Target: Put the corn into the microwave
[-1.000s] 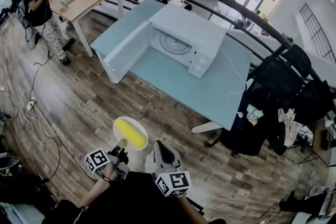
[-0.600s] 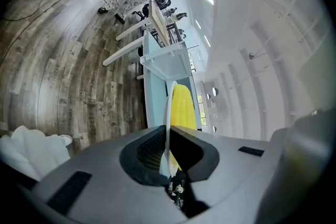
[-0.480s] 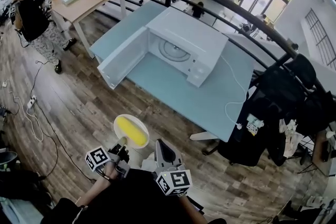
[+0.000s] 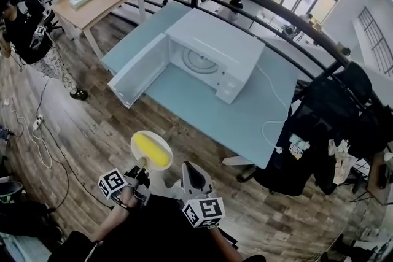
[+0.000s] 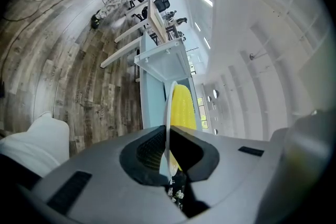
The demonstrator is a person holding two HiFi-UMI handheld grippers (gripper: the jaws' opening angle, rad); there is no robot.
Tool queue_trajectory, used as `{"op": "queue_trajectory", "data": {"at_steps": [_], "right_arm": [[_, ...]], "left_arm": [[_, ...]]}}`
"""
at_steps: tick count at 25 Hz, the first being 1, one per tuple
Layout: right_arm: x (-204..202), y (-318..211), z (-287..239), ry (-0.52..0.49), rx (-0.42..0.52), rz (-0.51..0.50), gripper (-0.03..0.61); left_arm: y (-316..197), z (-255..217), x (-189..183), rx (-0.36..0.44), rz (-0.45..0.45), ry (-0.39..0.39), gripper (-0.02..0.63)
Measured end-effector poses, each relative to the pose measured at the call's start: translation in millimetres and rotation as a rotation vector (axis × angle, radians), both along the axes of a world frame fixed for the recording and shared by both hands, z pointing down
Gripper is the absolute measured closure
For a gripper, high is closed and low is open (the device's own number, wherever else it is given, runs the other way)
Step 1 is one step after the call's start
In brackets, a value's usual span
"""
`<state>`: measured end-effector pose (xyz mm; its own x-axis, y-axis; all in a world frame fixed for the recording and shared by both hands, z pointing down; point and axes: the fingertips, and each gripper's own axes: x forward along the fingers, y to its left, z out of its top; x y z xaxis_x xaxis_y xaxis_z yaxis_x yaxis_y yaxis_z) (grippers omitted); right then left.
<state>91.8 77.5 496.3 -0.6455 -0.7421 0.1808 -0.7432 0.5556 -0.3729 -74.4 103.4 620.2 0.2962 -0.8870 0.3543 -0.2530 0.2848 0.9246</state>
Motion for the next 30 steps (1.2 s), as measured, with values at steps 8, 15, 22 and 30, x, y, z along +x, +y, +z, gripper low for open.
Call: {"op": "queue_trajectory", "data": {"at_steps": [8, 15, 22, 30], "right_arm": [[9.3, -11.3, 1.8, 0.011, -0.012, 0.03, 0.569], [26.3, -39.3, 0.3, 0.024, -0.012, 0.099, 0.569], [31.4, -68.6, 12.0, 0.031, -0.035, 0.119, 0.569], [31.7, -112.6, 20.0, 0.034, -0.061, 0.124, 0.569]], "left_arm": [[-21.6, -1.5, 3.9, -0.001, 0.011, 0.005, 0.595], [-50.4, 6.1, 12.3, 0.003, 0.046, 0.011, 0.595], [-88.4, 14.6, 15.3, -0.016, 0.053, 0.021, 0.595], [-135.2, 17.7, 20.5, -0.04, 0.064, 0.022, 0.595]]}}
